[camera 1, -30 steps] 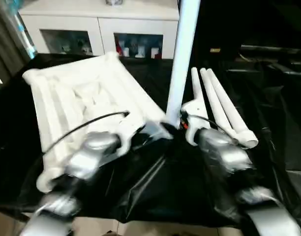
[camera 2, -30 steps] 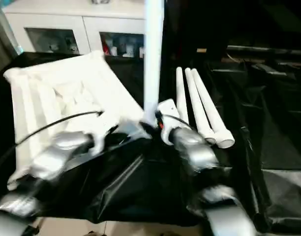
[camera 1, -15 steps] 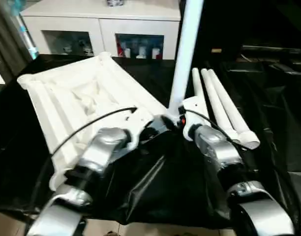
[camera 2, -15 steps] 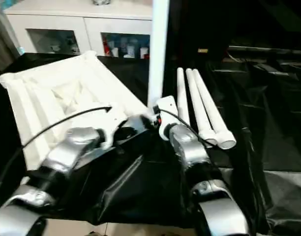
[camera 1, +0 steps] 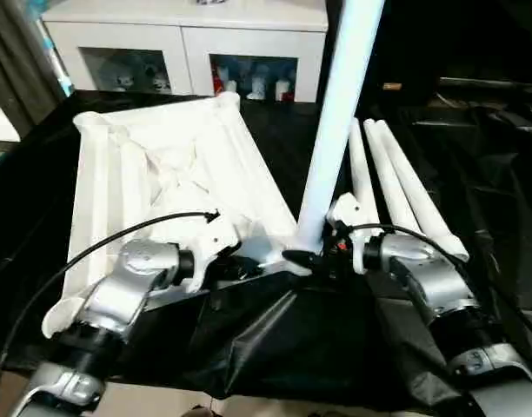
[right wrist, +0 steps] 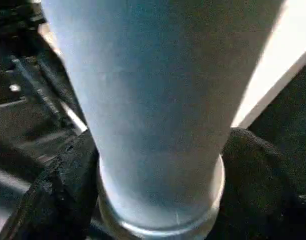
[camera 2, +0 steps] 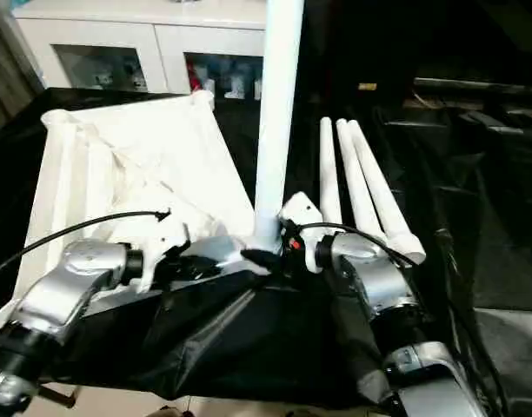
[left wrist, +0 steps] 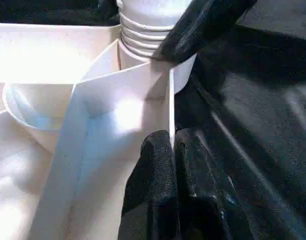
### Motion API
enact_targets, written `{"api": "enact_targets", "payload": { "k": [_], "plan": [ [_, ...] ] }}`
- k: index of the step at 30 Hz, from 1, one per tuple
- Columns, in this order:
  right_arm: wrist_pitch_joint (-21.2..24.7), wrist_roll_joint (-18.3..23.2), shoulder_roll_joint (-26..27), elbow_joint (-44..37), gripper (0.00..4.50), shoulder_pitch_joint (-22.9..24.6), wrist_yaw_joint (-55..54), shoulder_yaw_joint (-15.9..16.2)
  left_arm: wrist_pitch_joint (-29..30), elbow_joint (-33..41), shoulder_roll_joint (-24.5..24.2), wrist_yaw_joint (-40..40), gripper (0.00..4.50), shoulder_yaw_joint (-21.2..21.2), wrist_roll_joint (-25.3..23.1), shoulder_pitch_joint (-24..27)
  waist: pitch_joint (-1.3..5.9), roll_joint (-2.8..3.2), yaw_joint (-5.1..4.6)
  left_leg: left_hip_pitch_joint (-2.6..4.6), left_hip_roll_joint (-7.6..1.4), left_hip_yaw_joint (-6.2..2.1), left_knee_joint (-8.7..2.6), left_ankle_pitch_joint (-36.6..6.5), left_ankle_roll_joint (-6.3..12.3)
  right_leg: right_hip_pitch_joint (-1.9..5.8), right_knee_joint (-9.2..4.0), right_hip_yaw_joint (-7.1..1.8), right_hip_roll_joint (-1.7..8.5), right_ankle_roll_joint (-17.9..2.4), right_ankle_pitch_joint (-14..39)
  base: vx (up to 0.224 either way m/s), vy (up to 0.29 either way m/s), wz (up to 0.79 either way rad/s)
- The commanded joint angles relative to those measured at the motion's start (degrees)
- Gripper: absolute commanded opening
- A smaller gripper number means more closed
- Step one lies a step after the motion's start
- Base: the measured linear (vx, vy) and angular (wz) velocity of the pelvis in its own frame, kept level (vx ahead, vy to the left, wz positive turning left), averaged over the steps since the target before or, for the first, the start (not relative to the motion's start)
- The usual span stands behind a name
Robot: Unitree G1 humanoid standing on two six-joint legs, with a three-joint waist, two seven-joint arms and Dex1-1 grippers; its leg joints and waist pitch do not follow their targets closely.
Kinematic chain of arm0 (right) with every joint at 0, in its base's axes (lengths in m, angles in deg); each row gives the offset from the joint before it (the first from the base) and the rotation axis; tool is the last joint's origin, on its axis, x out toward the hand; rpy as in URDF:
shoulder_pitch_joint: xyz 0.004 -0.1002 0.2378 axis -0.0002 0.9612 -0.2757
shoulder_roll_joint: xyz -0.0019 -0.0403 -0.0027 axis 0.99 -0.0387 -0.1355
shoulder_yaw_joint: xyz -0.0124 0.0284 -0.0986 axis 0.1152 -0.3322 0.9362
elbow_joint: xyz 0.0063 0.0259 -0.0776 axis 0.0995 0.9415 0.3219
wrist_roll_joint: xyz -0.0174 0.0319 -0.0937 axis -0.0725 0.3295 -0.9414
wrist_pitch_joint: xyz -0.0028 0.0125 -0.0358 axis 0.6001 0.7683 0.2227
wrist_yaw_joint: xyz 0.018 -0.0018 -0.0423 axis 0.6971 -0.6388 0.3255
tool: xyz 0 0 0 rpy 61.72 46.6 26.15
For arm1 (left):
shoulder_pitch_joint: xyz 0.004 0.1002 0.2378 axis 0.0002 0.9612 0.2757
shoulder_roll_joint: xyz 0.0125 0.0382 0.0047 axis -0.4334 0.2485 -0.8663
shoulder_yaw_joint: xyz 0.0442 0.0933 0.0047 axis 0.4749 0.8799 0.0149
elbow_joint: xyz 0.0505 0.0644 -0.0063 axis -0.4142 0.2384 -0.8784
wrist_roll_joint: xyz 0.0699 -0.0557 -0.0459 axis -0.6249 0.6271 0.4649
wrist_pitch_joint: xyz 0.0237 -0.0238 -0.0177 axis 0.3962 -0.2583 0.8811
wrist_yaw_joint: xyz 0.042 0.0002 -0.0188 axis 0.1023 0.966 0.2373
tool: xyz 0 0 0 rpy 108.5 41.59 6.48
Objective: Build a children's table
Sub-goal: Rotate leg to tighten
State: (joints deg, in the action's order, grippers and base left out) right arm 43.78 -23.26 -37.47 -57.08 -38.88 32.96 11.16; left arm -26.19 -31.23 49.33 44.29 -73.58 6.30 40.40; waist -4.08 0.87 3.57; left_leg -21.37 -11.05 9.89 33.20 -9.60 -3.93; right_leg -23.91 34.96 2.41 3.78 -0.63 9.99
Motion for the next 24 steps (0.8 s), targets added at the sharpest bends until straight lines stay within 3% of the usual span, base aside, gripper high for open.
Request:
{"api": "enact_targets", "payload": {
  "k": [1, 7, 12, 14, 16, 18, 21, 22, 24],
  "plan": [
    [1.0, 1.1, -1.6, -1.6, 3.55, 0.1, 0.6, -0.9, 0.3, 1.8, -0.8, 3.0, 0.0, 0.1, 1.9, 1.0, 3.82, -0.51, 0.2, 0.54, -1.68, -0.14, -3.63, -14.1, 2.41, 3.11, -4.49, -2.17, 3.49, -11.9, 16.3, 0.0, 0.0, 0.0],
    [2.7, 1.7, -1.0, -3.0, 3.13, 0.9, 2.1, -0.3, 1.0, 2.6, -0.8, 2.9, 0.0, -0.4, 2.5, 1.6, 4.02, -0.67, 0.21, 0.4, -1.62, -0.04, -3.42, -11.4, 3.03, 3.18, -4.1, -2.15, 3.41, -12.6, 12.3, 0.0, 0.0, 0.0],
    [2.4, -0.8, 2.4, 2.5, 2.78, -0.5, -7.9, -1.8, 1.4, 0.3, 1.3, -2.4, 0.0, -0.6, 0.6, 0.3, 3.7, -0.68, -0.26, 0.36, -1.5, -0.12, -3.63, -13.0, 1.81, 3.0, -4.52, -2.12, 3.54, -11.9, 16.7, 0.0, 0.0, 0.0],
    [1.7, -2.7, 5.2, 9.3, 2.73, -2.8, -18.9, -3.8, 1.2, -4.0, 3.5, -9.0, 0.0, -1.1, -2.3, -2.1, 3.48, -0.65, -0.85, 0.6, -1.24, -0.26, -3.77, -15.4, 0.4, 2.73, -5.07, -2.08, 3.49, -10.3, 22.0, 0.0, 0.0, 0.0],
    [1.8, -2.8, 6.3, 11.6, 2.72, -3.5, -22.7, -4.7, 1.3, -5.8, 4.7, -11.6, 0.0, -1.5, -2.9, -3.3, 3.54, -0.61, -0.96, 0.89, -1.26, -0.3, -3.76, -16.3, -0.29, 2.61, -5.3, -2.14, 3.59, -9.7, 23.6, 0.0, 0.0, 0.0],
    [2.5, -2.5, 9.8, 16.0, 2.72, -5.3, -32.2, -6.8, 2.0, -10.5, 8.4, -18.9, 0.0, -2.4, -4.6, -7.0, 3.41, -0.56, -1.02, 0.94, -1.17, -0.28, -3.76, -16.9, -0.33, 2.46, -5.43, -2.16, 3.5, -9.4, 23.9, 0.0, 0.0, 0.0],
    [3.1, -3.0, 14.4, 19.3, 2.72, -7.2, -40.7, -7.3, 3.0, -16.0, 14.1, -27.9, 0.0, -3.5, -5.5, -12.0, 3.59, -0.28, -0.82, 1.2, -1.1, -0.33, -3.68, -17.0, -0.87, 2.36, -5.55, -2.15, 3.54, -9.1, 24.2, 0.0, 0.0, 0.0],
    [3.1, -3.0, 14.6, 19.4, 2.72, -7.3, -40.7, -7.3, 3.0, -16.1, 14.2, -28.1, 0.0, -3.5, -5.5, -12.1, 3.6, -0.32, -0.65, 1.38, -1.09, -0.3, -3.62, -17.5, -0.89, 2.23, -5.68, -2.16, 3.54, -9.1, 24.1, 0.0, 0.0, 0.0],
    [2.7, -2.7, 16.5, 19.3, 2.72, -7.8, -39.0, -6.7, 2.9, -16.8, 16.2, -28.7, 0.0, -3.1, -5.4, -13.1, 3.63, -0.33, -0.5, 0.94, -1.22, -0.4, -3.82, -17.6, -0.32, 2.61, -5.53, -2.09, 3.54, -9.2, 22.6, 0.0, 0.0, 0.0]
  ]
}}
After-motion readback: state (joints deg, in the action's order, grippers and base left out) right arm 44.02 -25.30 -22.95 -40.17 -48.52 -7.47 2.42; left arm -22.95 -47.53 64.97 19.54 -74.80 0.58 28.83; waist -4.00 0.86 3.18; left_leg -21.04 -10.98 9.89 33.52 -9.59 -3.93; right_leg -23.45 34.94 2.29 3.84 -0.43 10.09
